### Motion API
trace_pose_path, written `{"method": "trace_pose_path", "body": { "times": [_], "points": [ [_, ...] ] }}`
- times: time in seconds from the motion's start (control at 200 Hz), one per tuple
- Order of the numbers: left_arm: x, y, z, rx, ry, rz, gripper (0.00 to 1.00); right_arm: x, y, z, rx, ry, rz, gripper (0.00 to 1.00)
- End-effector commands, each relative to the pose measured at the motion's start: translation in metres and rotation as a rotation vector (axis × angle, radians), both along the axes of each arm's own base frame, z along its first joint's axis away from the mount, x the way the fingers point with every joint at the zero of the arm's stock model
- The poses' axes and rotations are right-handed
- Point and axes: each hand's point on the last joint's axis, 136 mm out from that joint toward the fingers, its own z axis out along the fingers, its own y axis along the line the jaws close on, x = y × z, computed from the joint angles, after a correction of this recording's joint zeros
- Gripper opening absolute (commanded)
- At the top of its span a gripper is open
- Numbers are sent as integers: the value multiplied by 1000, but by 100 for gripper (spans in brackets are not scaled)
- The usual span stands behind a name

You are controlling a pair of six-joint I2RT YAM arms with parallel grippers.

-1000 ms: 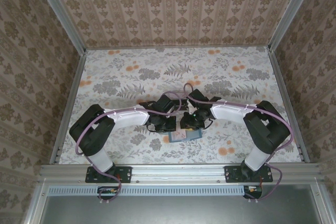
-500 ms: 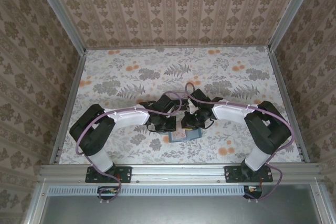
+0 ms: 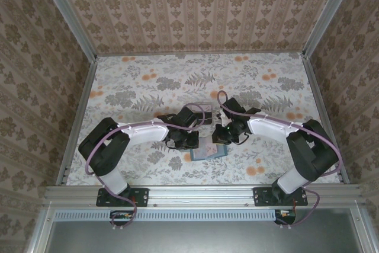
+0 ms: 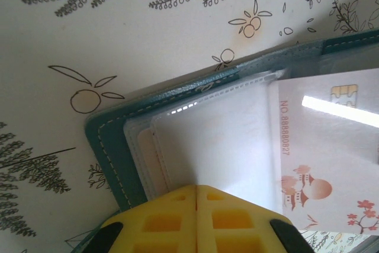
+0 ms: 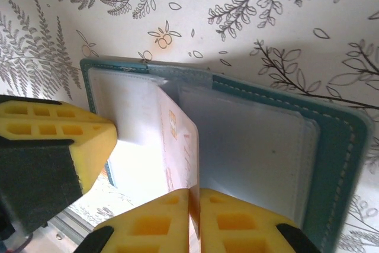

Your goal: Take the credit cards out of the card holder

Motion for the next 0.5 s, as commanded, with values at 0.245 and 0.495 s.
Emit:
{"method": "trace_pose_path", "body": {
  "times": [0.245,0.495],
  "points": [
    [-11,24,-9,115,25,-14,9,-4,-21,4,-110,-20,18,12],
    [-5,19,1,89,-4,-11,12,-4,-16,4,-100,-21,23,12]
  ]
}}
